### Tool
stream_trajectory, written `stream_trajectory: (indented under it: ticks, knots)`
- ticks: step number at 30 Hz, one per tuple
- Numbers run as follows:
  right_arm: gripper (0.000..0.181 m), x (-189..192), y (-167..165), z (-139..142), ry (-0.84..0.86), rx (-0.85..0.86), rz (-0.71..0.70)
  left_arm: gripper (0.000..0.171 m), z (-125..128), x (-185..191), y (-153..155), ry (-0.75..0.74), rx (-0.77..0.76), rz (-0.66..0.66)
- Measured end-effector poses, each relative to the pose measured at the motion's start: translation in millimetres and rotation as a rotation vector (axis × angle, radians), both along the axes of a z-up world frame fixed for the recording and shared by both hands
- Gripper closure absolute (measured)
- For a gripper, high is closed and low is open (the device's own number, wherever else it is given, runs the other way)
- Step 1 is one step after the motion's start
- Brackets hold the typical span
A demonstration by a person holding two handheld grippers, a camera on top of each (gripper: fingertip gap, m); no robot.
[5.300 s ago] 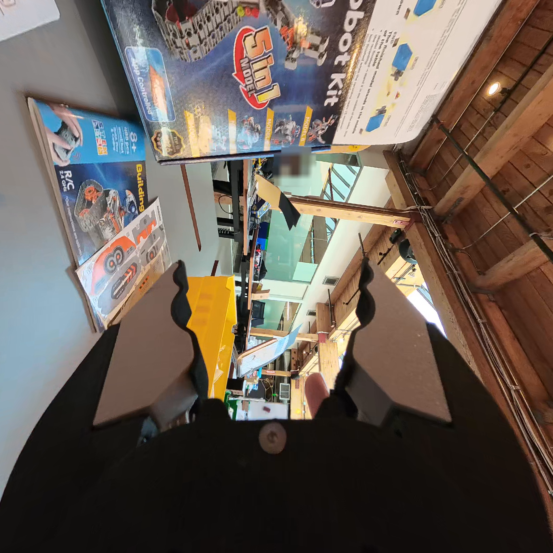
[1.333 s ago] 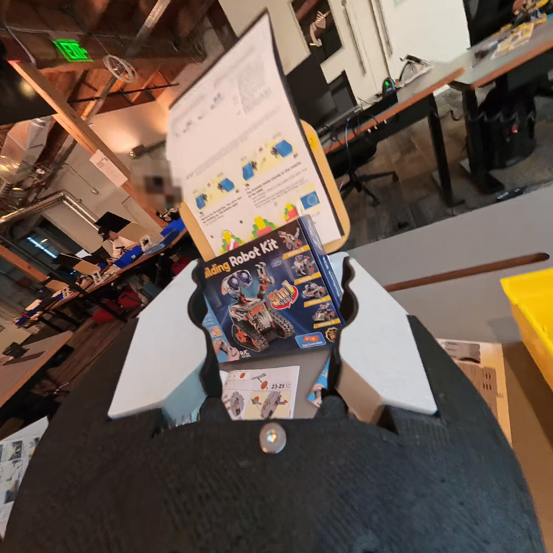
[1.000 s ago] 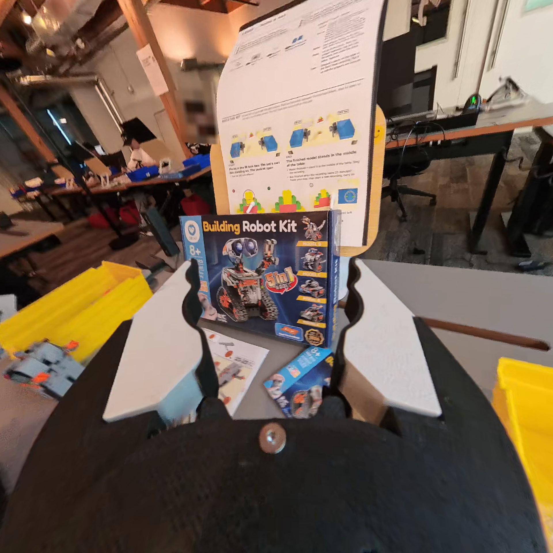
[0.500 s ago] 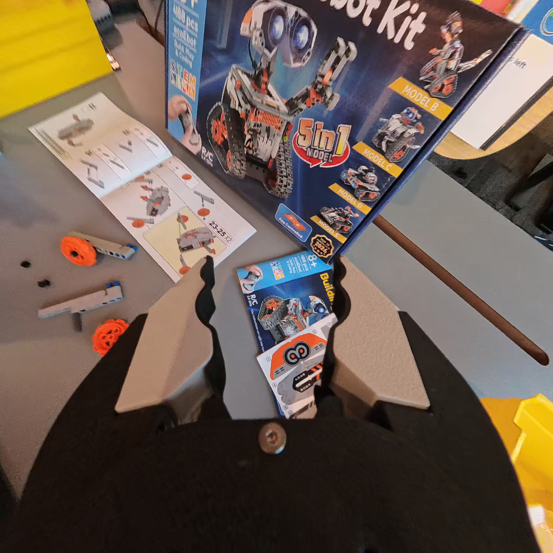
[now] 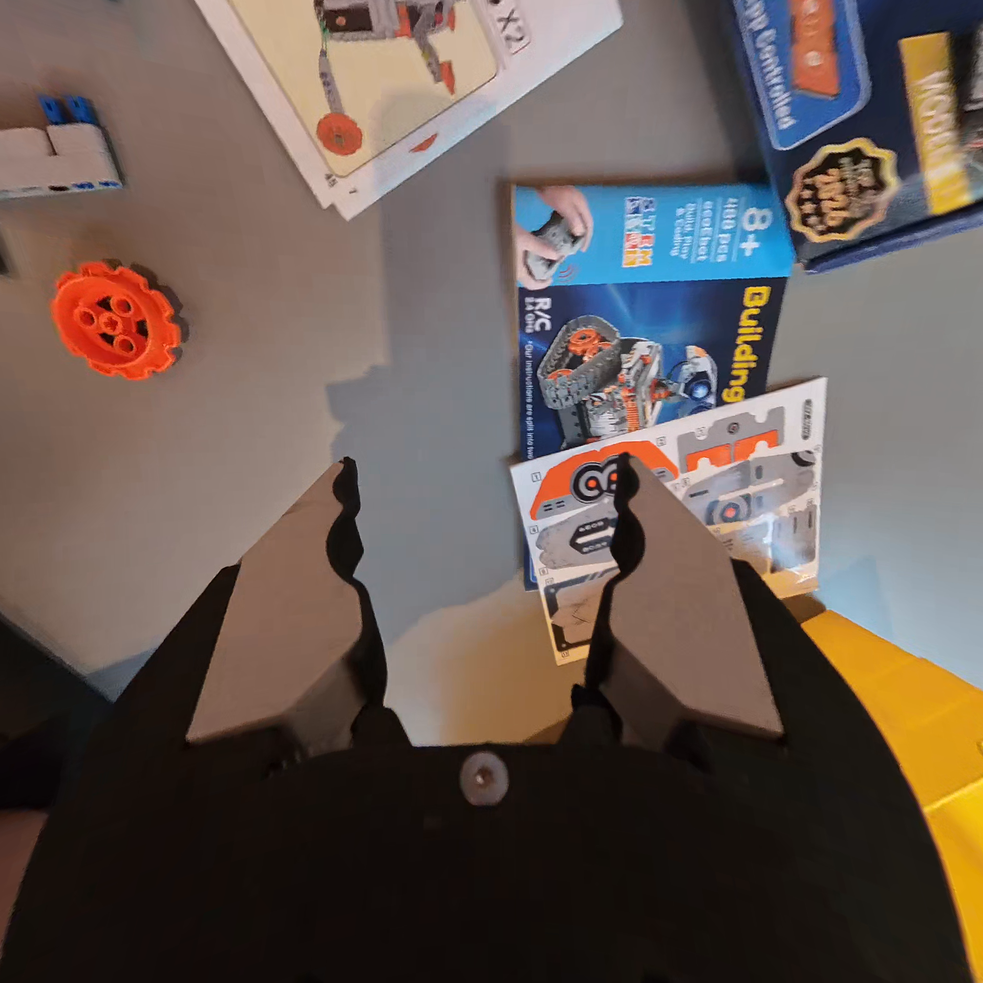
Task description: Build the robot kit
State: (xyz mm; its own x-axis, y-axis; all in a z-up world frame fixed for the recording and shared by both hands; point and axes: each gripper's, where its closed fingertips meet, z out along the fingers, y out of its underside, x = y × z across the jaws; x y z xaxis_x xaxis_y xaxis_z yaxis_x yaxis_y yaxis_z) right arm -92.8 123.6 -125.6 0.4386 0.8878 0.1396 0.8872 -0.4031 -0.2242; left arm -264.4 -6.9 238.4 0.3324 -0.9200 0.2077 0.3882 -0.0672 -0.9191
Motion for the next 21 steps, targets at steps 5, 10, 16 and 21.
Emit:
stream_trajectory:
  ticks: [5,10,16,21]
  knots:
    - [0.086,-11.1,-7.6,-12.8,-0.043,-0.04,0.062,0.081,-58.0,-35.4,79.8,0.356,-0.052,0.37]
    - [0.096,-18.8,-0.5,-11.0,-0.057,0.022,0.113,0.09,-74.5,-68.0,126.4,0.373,-0.044,0.492]
    - [0.097,-30.8,16.5,18.7,0.018,0.195,0.151,0.098,-94.3,-80.5,135.5,0.55,-0.01,0.564]
    - [0.111,-60.3,11.5,58.2,0.158,0.346,0.274,0.102,-104.6,-91.8,121.9,0.649,-0.092,0.595]
